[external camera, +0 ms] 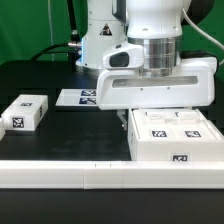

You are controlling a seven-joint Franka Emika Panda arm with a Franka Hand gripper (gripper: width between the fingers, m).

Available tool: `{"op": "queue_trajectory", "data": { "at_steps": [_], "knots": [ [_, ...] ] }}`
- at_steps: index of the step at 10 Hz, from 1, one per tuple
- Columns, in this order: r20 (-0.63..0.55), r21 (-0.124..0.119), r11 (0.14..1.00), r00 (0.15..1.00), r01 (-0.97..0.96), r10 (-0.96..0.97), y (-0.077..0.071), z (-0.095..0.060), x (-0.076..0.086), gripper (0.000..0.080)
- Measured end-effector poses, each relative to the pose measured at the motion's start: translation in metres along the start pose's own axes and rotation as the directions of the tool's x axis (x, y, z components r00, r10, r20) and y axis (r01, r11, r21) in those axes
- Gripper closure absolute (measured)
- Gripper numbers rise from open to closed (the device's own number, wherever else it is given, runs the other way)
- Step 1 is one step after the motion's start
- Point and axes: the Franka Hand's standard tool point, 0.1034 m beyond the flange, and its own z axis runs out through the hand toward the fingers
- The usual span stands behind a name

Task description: Assemble cabinet

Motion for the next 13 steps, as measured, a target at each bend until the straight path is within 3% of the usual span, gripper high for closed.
{"op": "queue_trajectory", "data": {
  "at_steps": [2,6,8,11,13],
  "knots": [
    [0.001,0.0,1.0,1.0,-0.002,0.002,-0.0098,0.0014,-0.0015,0.0002],
    [0.001,-0.001,0.999,0.999,0.037,-0.037,-0.0067,0.0017,-0.0006,0.0002],
    [0.001,-0.001,0.999,0.999,0.043,-0.043,-0.0082,0.002,-0.0013,0.024],
    [0.003,-0.001,0.999,0.999,0.05,-0.05,-0.0109,0.0027,-0.0026,0.0735],
    [0.003,-0.001,0.998,0.998,0.055,-0.055,-0.0109,0.0028,-0.0026,0.0795]
  ]
}}
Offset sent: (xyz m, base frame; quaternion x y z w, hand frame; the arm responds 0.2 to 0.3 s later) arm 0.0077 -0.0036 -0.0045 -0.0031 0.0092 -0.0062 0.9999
